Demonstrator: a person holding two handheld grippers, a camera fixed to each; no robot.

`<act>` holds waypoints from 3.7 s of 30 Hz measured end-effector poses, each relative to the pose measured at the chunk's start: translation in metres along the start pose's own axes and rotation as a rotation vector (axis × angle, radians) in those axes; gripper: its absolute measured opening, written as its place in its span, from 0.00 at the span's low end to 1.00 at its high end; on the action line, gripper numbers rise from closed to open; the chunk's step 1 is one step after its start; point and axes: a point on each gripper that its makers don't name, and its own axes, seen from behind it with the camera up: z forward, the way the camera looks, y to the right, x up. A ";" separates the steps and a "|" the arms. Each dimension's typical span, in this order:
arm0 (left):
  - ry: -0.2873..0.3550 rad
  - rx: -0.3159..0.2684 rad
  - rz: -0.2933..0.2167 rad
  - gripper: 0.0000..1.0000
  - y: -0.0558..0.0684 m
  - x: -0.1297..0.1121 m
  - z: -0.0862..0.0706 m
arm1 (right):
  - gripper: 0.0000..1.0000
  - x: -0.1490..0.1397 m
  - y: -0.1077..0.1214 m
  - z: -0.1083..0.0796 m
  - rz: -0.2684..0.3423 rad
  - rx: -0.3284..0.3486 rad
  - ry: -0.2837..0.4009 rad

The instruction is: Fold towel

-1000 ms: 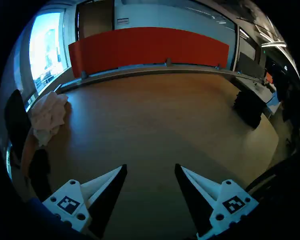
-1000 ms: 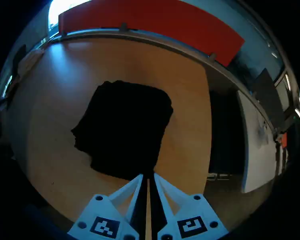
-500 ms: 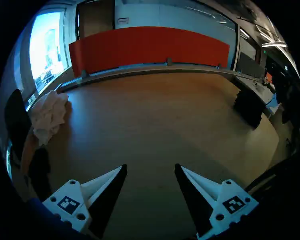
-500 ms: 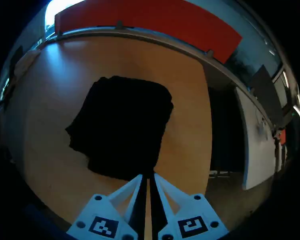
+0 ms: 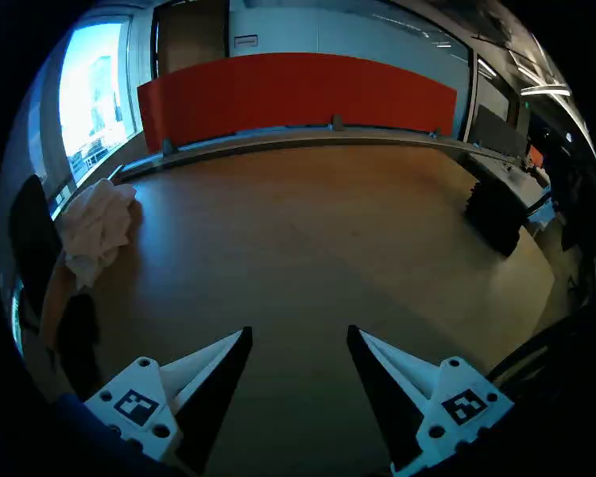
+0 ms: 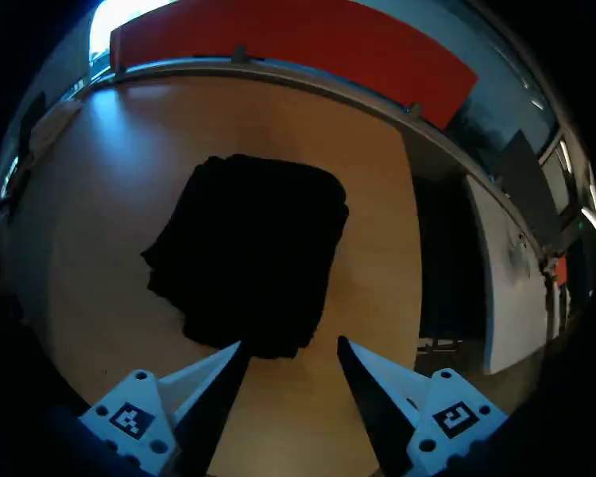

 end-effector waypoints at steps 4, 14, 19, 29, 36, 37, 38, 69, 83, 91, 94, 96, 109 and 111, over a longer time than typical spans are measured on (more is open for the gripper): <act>0.002 -0.001 -0.001 0.88 -0.002 0.001 0.000 | 0.97 0.004 -0.003 -0.002 0.016 0.000 0.017; 0.007 -0.003 -0.005 0.88 -0.003 0.002 -0.001 | 0.99 0.020 -0.011 -0.007 0.050 0.009 0.064; 0.008 -0.002 -0.005 0.88 -0.004 0.001 -0.002 | 0.99 0.038 -0.020 -0.008 0.065 0.029 0.104; 0.014 0.005 -0.014 0.88 -0.009 0.002 -0.005 | 0.99 0.054 -0.041 0.000 0.056 0.067 0.120; 0.007 0.016 -0.009 0.88 -0.014 -0.001 -0.009 | 0.99 0.042 -0.045 0.017 0.078 0.077 0.089; 0.006 0.018 -0.009 0.88 -0.014 -0.002 -0.009 | 0.99 0.040 -0.045 0.019 0.082 0.078 0.085; 0.005 0.019 -0.008 0.88 -0.015 -0.003 -0.010 | 0.99 0.039 -0.045 0.021 0.086 0.078 0.081; 0.029 0.053 -0.051 0.88 -0.035 0.008 -0.011 | 0.99 0.107 -0.041 -0.020 0.218 -0.018 0.389; 0.056 0.065 -0.067 0.88 -0.041 0.018 -0.011 | 0.99 0.150 -0.031 -0.048 0.307 -0.139 0.639; 0.073 0.072 -0.082 0.88 -0.044 0.021 -0.011 | 1.00 0.169 -0.027 -0.064 0.346 -0.180 0.739; 0.078 0.075 -0.085 0.88 -0.045 0.022 -0.012 | 1.00 0.178 -0.025 -0.073 0.351 -0.198 0.793; 0.083 0.077 -0.086 0.88 -0.045 0.023 -0.012 | 1.00 0.183 -0.025 -0.079 0.354 -0.204 0.823; 0.190 0.087 -0.077 0.88 -0.054 0.062 -0.012 | 1.00 0.206 -0.042 -0.099 0.335 -0.184 0.881; 0.221 0.096 -0.072 0.88 -0.059 0.073 -0.011 | 1.00 0.210 -0.045 -0.101 0.333 -0.181 0.887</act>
